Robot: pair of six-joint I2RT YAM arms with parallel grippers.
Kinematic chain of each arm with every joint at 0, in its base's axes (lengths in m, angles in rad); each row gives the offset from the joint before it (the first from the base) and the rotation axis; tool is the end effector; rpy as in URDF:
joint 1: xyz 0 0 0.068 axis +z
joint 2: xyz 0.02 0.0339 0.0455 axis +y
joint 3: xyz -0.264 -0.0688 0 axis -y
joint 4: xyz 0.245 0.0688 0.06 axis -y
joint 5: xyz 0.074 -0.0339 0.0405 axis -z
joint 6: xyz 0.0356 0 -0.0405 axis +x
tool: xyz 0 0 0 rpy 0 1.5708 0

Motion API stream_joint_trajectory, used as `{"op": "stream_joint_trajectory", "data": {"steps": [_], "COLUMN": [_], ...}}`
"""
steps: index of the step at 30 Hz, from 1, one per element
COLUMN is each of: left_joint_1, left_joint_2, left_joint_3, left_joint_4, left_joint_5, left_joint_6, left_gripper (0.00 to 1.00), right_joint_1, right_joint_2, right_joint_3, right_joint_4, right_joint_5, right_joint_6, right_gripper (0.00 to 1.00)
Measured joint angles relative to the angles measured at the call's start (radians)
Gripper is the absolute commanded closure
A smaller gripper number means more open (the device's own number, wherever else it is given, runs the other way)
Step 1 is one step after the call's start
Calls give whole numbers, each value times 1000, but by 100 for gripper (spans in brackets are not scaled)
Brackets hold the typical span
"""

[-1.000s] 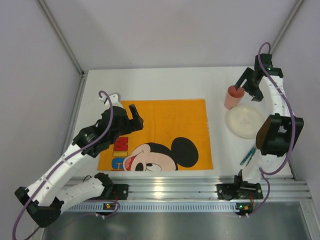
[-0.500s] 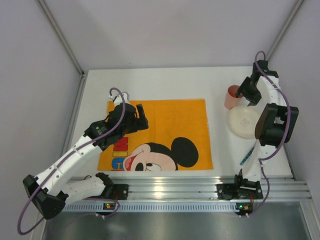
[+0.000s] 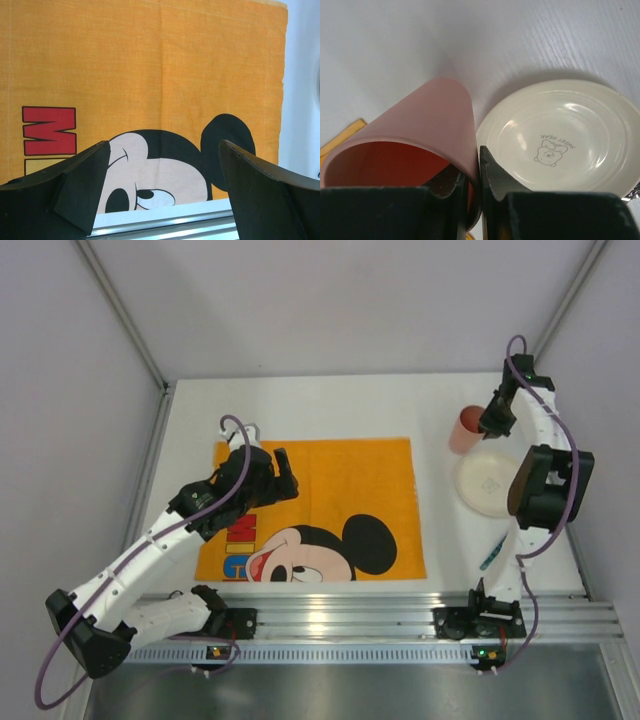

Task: Set the dinner table for one person

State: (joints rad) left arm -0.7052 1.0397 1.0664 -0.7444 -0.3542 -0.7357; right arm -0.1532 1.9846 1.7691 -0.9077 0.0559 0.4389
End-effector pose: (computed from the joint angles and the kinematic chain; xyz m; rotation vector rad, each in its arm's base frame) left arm 0.1683 -0.1270 0.3370 -0.2177 2.2516 -0.3727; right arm 0.4204 -0.0669 0.2627 0.8014 2.5687 0.0127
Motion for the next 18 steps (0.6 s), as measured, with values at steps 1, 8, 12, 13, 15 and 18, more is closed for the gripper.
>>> {"op": "stream_joint_trajectory", "data": {"steps": [1, 8, 12, 13, 15, 18], "left_joint_1": [0, 0, 0, 0, 0, 0], "left_joint_2": [0, -5, -41, -55, -85, -131], "left_joint_3": [0, 0, 0, 0, 0, 0], "left_joint_4": [0, -1, -5, -7, -15, -28], "left_joint_5": [4, 35, 51, 51, 51, 51], "left_joint_6": [0, 1, 1, 1, 1, 0], "left_gripper": [5, 7, 7, 7, 7, 7], "right_joint_1": [10, 289, 471, 498, 521, 530], "right_joint_2": [-13, -168, -188, -179, -152, -85], "right_joint_3": [0, -3, -4, -4, -4, -3], "right_joint_4": [-5, -13, -15, -22, -34, -55], "right_joint_5": [0, -2, -13, -8, 5, 40], "right_joint_6": [1, 35, 67, 76, 90, 109], "right_gripper": [100, 100, 100, 100, 100, 100]}}
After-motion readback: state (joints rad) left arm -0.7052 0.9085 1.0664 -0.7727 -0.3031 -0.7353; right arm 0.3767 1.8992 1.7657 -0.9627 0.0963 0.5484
